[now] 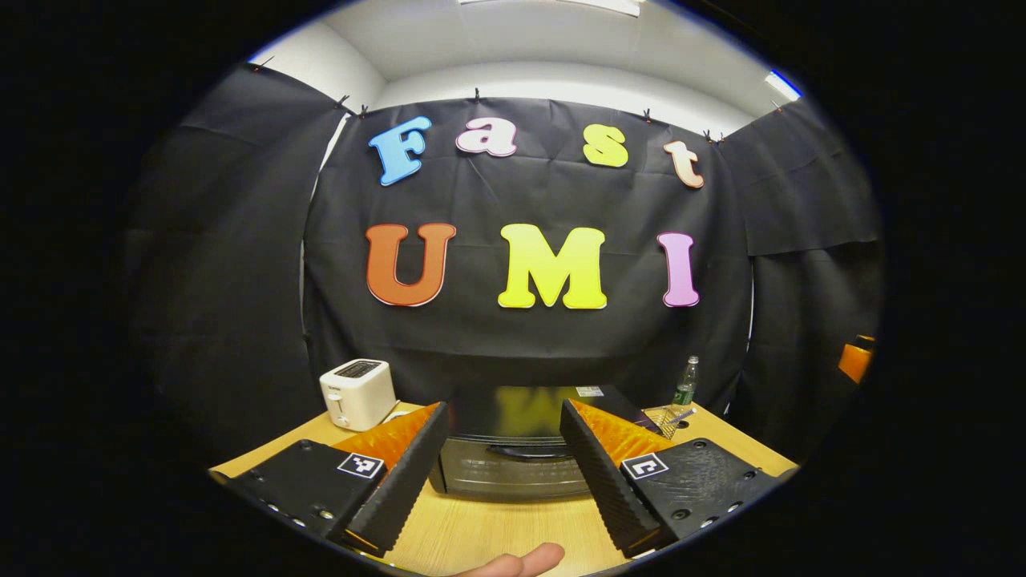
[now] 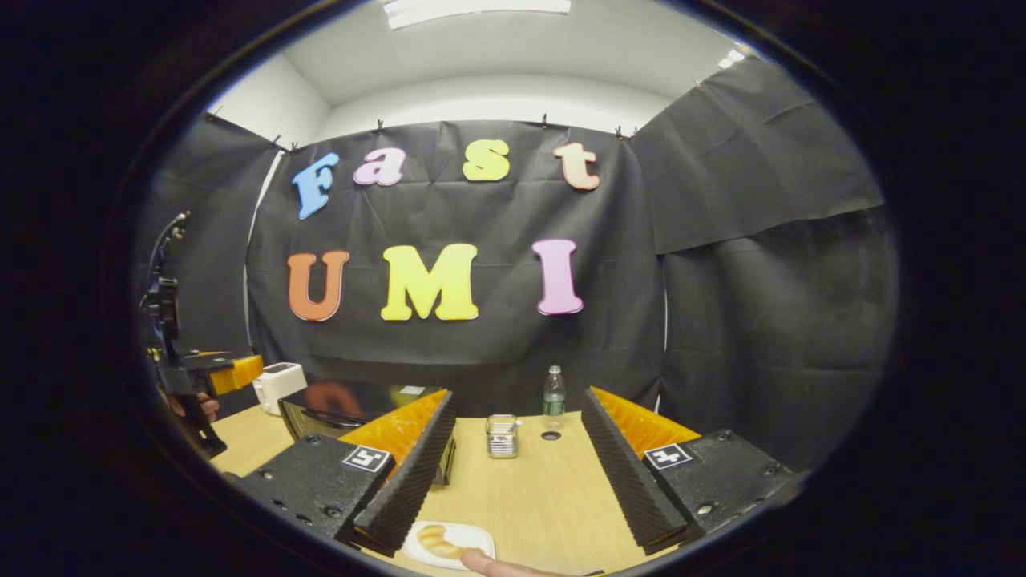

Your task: Open the electric oven with the left hand, put the food in, and close the electric oven.

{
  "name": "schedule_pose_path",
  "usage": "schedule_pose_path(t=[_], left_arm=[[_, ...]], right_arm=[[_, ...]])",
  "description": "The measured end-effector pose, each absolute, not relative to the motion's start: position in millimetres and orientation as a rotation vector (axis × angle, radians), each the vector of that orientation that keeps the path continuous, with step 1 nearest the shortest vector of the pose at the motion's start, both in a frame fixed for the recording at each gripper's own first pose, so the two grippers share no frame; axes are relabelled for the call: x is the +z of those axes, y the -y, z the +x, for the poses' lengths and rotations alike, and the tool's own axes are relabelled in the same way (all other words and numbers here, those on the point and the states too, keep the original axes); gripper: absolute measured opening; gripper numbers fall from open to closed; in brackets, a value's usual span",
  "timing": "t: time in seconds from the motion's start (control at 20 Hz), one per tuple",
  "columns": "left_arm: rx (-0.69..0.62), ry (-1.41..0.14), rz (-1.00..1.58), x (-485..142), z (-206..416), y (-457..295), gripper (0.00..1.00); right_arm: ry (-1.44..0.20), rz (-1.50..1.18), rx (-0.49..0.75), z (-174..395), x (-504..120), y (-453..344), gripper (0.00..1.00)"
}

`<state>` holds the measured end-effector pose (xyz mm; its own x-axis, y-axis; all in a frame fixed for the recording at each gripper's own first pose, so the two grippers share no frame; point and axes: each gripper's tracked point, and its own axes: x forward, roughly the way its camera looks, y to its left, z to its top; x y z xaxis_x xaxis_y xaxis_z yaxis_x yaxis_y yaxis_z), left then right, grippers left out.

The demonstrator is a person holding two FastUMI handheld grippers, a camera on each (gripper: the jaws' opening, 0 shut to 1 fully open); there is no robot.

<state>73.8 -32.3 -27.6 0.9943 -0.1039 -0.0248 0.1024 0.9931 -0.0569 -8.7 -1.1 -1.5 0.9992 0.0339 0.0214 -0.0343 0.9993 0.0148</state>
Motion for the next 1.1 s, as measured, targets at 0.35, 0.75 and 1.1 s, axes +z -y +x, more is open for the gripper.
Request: schedule_pose_path(t=[0.35,0.75,1.1], left_arm=[[-0.130,-0.167,-0.072,-84.4,134.4,61.5,0.92],[-0.092,-0.306,-0.026,-148.2,174.1,72.1,0.93],[-0.141,-0.265,0.024,-151.9,165.4,86.9,0.96]], right_arm=[[0.010,0.035,0.019,-8.1,-14.2,20.4,0.96],[0.002,0.047,0.032,-5.2,-28.5,36.4,0.96],[-0.006,0.072,0.061,0.5,-42.5,36.2,0.96]])
